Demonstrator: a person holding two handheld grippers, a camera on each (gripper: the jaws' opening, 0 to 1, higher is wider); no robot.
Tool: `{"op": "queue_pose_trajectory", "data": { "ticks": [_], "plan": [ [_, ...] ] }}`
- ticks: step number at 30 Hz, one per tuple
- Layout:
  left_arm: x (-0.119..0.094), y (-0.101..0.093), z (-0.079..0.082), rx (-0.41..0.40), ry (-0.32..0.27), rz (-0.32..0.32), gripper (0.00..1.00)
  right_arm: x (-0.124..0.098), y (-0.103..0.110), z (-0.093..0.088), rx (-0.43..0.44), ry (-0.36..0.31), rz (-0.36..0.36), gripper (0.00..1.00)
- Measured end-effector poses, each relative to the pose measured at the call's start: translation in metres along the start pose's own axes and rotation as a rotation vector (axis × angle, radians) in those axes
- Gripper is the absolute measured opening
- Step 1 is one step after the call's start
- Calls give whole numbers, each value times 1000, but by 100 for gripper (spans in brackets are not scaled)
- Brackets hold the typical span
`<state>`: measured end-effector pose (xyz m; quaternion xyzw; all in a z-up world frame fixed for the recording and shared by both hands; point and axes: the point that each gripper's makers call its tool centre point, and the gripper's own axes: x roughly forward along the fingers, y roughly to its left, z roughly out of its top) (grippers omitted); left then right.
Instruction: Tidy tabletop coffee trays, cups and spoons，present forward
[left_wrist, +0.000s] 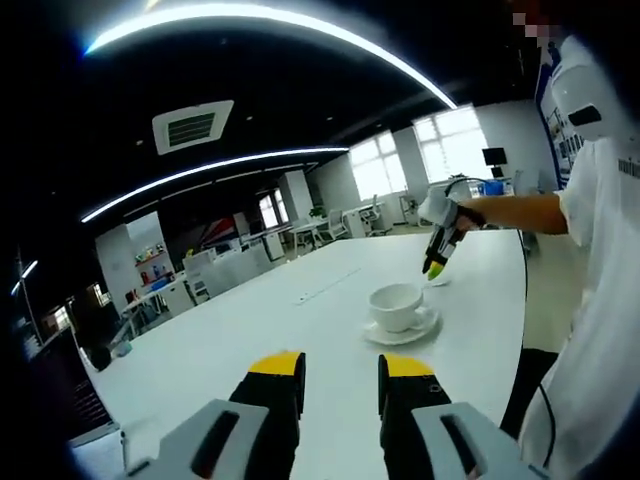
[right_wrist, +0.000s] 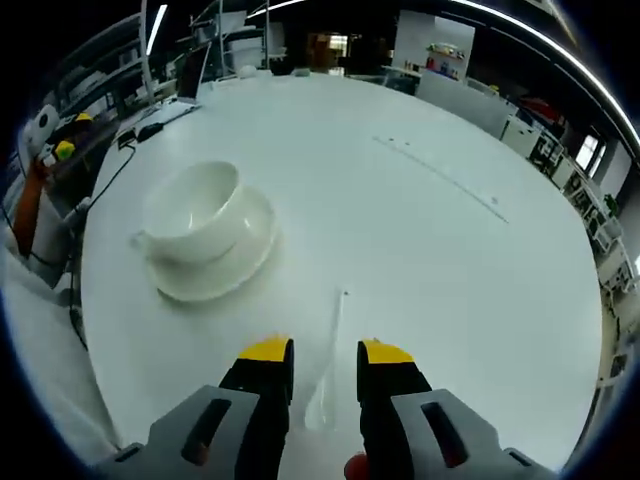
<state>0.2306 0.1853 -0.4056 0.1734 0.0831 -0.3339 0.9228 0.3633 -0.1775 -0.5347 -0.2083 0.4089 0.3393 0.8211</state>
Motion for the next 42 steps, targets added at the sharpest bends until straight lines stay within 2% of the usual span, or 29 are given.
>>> {"op": "queue_pose_trajectory", "data": {
  "ticks": [3, 6, 10, 21, 25, 28, 35, 42],
  "plan": [
    [1, -2, -1, -4, -2, 1, 31, 6, -5, -3, 6, 28, -10, 24],
    [1, -4, -3, -7, 1, -3, 31, 11, -11, -7, 1, 50, -22, 16],
    [1, -6, -6, -16, 3, -6, 30, 17, -12, -7, 44, 45, -7, 17],
    [-1, -3, -8, -37, -11, 20, 31, 27, -15, -14, 39, 90, -17, 16],
    [-2, -2, -8, -36, -9, 25, 31, 28, -16, -13, 47, 88, -12, 17],
    [-2, -2, -10, -39, -3, 21, 31, 28, -17, -14, 85, 86, -4, 16],
    [-1, -1, -11, -55, -8, 25, 31, 28, -15, -14, 72, 88, -12, 16],
    [2, -2, -14, -86, -10, 24, 33, 27, -12, -13, 75, 82, -12, 6]
  ]
}}
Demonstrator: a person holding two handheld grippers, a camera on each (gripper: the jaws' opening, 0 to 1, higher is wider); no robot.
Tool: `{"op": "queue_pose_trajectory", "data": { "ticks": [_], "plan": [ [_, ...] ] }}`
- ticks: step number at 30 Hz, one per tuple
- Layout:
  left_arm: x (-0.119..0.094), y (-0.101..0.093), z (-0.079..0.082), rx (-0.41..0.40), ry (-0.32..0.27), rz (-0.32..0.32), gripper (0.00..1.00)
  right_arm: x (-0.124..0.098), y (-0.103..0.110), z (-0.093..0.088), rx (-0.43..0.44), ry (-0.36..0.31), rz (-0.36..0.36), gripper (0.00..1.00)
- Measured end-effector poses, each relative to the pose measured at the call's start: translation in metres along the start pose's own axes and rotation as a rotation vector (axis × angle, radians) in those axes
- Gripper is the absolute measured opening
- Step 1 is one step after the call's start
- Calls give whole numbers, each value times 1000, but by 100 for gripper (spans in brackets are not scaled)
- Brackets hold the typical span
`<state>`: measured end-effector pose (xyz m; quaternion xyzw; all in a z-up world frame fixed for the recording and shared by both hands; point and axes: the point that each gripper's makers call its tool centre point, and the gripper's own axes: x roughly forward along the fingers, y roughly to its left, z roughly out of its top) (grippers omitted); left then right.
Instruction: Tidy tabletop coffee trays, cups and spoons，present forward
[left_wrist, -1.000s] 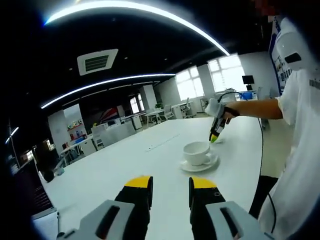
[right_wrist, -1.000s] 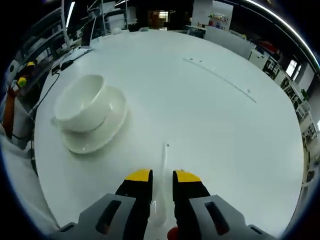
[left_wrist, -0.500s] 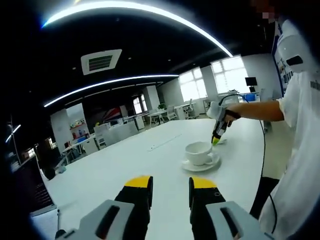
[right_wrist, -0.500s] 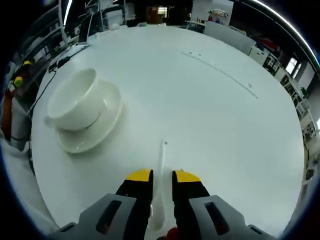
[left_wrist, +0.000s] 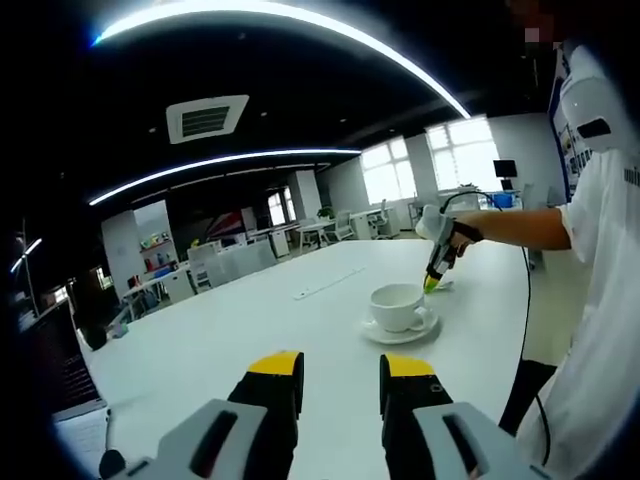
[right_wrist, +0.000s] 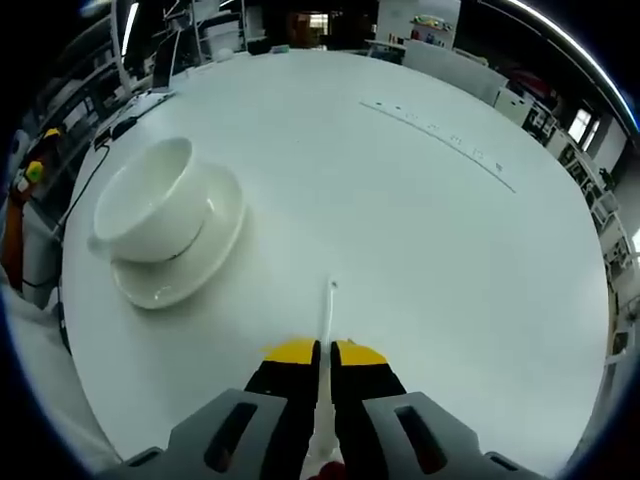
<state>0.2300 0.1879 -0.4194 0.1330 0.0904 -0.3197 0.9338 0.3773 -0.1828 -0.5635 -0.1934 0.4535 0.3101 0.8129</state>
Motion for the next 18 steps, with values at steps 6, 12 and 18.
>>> {"op": "queue_pose_trajectory", "data": {
  "ticks": [6, 12, 18],
  "plan": [
    [1, 1, 1, -14, -9, 7, 32, -3, -3, 0, 32, -2, 1, 5],
    [0, 1, 2, -13, -13, 10, 32, -3, -3, -1, 23, 6, -29, 5],
    [0, 1, 1, -18, -13, 13, 32, -4, -7, -2, 83, -22, -39, 4]
  ]
}}
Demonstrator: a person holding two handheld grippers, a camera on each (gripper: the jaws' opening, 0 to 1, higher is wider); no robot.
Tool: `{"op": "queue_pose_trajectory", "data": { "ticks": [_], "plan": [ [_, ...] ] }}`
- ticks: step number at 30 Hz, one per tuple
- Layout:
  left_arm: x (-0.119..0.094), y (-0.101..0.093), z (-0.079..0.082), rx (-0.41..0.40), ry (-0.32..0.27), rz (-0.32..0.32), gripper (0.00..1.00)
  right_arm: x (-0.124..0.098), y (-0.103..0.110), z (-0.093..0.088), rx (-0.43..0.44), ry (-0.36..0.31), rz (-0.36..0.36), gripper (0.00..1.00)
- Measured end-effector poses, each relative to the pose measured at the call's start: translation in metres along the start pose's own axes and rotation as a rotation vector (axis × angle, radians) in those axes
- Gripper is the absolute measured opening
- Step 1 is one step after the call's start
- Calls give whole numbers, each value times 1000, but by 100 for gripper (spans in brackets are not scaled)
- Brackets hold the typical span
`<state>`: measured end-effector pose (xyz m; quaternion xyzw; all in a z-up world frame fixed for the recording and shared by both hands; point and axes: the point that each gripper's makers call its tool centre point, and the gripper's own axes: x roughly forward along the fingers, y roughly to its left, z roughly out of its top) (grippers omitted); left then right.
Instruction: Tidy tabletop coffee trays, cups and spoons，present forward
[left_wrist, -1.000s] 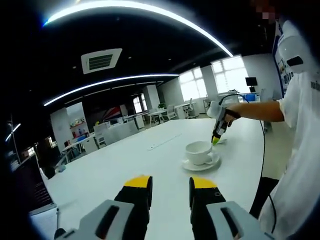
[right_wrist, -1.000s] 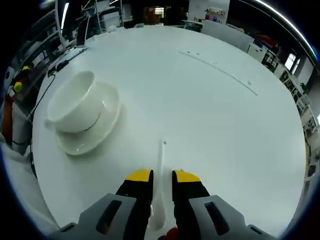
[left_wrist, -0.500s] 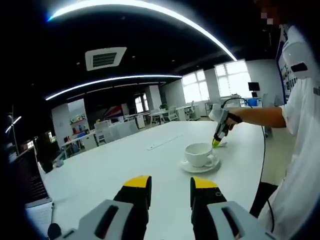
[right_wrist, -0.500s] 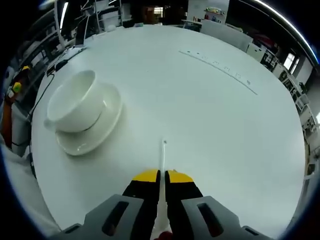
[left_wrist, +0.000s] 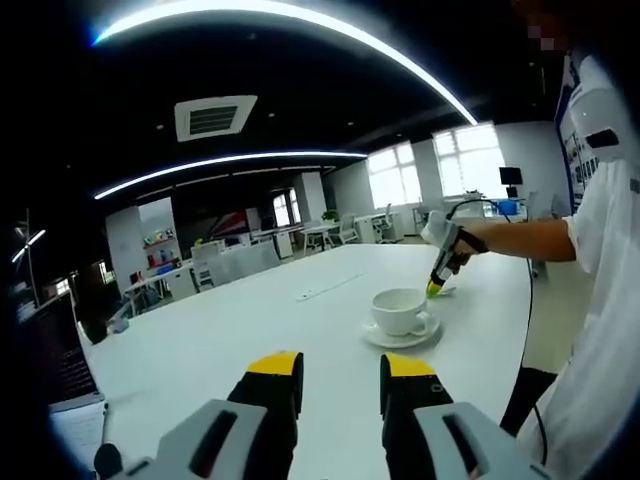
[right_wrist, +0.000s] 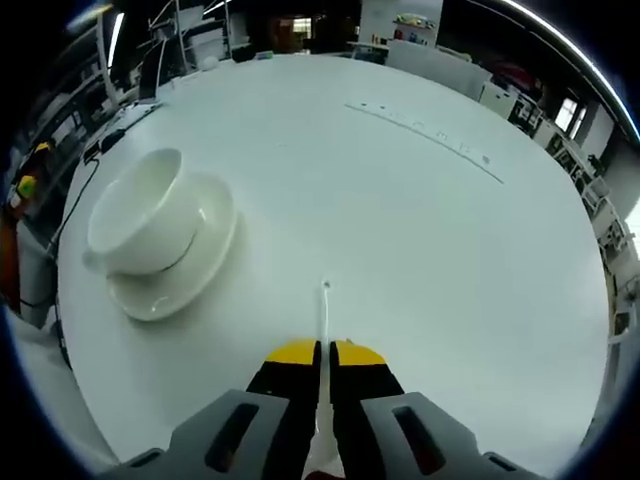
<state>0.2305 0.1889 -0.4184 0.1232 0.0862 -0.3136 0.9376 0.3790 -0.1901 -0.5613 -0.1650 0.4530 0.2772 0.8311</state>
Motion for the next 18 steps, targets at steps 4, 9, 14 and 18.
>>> {"op": "queue_pose_trajectory", "data": {
  "ticks": [4, 9, 14, 18],
  "plan": [
    [-1, 0, 1, 4, 1, -1, 32, -3, -5, 0, 39, -24, -4, 4],
    [-1, 0, 3, 5, -4, -1, 32, -10, -7, 5, 26, -40, -27, 4],
    [0, -1, 3, 7, -6, -5, 32, -24, -7, 21, 10, -92, -50, 4],
    [0, -1, 2, 6, -4, -7, 32, -40, -1, 41, -11, -145, -55, 4]
  ]
}}
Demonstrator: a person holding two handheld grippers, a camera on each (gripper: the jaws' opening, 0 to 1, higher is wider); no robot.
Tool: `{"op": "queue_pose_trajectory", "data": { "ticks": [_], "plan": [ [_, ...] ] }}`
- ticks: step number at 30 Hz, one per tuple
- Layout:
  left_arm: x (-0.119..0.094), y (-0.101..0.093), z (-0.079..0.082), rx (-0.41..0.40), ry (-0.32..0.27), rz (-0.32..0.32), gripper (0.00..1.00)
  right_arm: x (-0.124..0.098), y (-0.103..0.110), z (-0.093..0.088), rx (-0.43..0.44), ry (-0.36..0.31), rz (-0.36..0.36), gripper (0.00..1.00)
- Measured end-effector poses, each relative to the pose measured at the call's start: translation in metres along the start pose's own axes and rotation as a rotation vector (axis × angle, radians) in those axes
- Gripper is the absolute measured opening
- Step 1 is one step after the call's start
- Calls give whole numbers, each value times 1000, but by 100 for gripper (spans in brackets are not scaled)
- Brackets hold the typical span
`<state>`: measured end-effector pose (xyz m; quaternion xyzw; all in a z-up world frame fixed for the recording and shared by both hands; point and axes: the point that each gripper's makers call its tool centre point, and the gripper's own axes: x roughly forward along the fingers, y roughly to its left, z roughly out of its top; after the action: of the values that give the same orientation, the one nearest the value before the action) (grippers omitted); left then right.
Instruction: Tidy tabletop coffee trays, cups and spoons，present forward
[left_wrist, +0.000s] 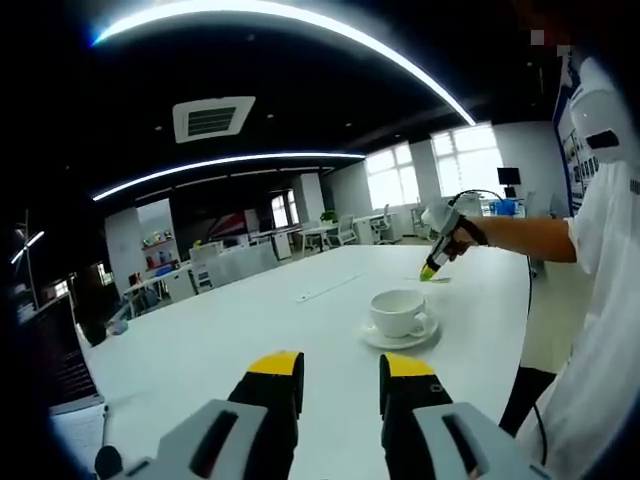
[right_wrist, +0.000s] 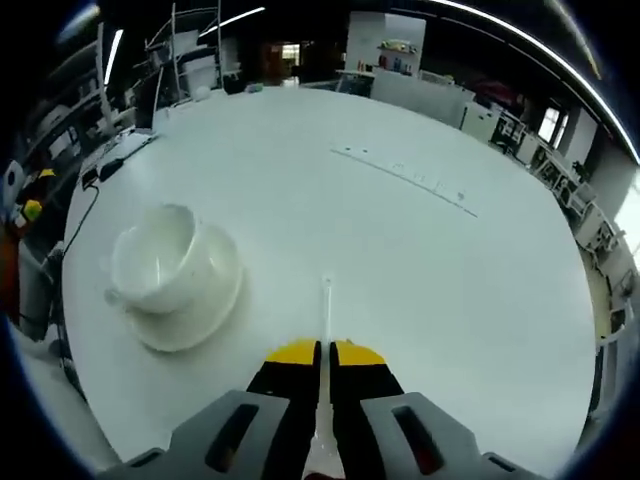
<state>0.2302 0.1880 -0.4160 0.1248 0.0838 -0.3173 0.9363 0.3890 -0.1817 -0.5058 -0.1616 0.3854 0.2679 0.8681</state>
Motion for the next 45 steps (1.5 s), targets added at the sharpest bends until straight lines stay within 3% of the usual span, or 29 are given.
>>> {"op": "queue_pose_trajectory", "data": {
  "ticks": [10, 21, 33, 45],
  "plan": [
    [-1, -3, 1, 16, 17, -24, 32, -17, 13, 30, -17, -90, 14, 4],
    [-1, -3, 0, 29, 34, -26, 31, -41, 43, 69, -41, -237, 41, 5],
    [1, -3, 1, 40, 38, -28, 31, -47, 70, 101, -69, -382, 46, 5],
    [-5, -2, 2, 50, 42, -17, 31, -39, 108, 122, -6, -547, 135, 5]
  ]
}}
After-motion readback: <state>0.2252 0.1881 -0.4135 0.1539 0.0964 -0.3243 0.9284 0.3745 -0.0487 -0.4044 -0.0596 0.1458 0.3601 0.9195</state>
